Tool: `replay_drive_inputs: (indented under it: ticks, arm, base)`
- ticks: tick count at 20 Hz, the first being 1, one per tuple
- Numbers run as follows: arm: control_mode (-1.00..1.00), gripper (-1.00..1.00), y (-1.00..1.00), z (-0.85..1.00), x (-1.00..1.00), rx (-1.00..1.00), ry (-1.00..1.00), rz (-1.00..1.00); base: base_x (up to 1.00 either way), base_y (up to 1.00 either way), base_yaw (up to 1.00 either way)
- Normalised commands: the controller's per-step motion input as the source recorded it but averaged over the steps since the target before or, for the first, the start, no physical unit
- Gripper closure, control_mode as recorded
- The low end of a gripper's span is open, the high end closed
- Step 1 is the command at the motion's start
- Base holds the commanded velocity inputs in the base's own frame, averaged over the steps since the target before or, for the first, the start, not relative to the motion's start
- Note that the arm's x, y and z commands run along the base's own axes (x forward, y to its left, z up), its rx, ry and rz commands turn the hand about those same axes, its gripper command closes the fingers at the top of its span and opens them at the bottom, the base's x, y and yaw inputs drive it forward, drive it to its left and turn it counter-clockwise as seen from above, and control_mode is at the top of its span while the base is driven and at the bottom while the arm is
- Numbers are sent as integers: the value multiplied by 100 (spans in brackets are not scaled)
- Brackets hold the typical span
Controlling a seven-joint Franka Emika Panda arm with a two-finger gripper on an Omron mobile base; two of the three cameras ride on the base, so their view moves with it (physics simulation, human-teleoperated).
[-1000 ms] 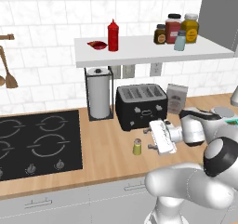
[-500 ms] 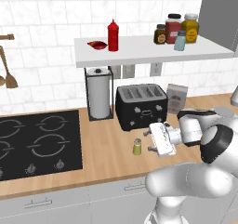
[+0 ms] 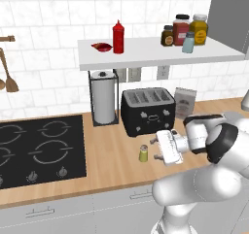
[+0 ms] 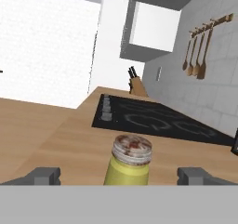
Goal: Put the shaker and condiment bottle from the counter next to their counterparts in the cabinet.
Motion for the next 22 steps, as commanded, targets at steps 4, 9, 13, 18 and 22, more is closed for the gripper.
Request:
replay_drive_inputs:
  ticks: [4, 9, 13, 18, 22]
  arm:
    - [-100, -100, 5, -4, 10, -4, 1, 0]
    - [-100, -100, 11, -10, 20, -7, 4, -1]
    - [-100, -100, 14, -12, 10, -7, 1, 0]
    - [-100, -100, 4, -10, 2, -1, 1, 0]
    - [-100, -100, 0, -4, 0, 0, 0, 0]
  base:
    - [0, 0, 0]
    - [0, 0, 0]
    - [0, 0, 0]
    - [0, 0, 0]
    - [0, 0, 0]
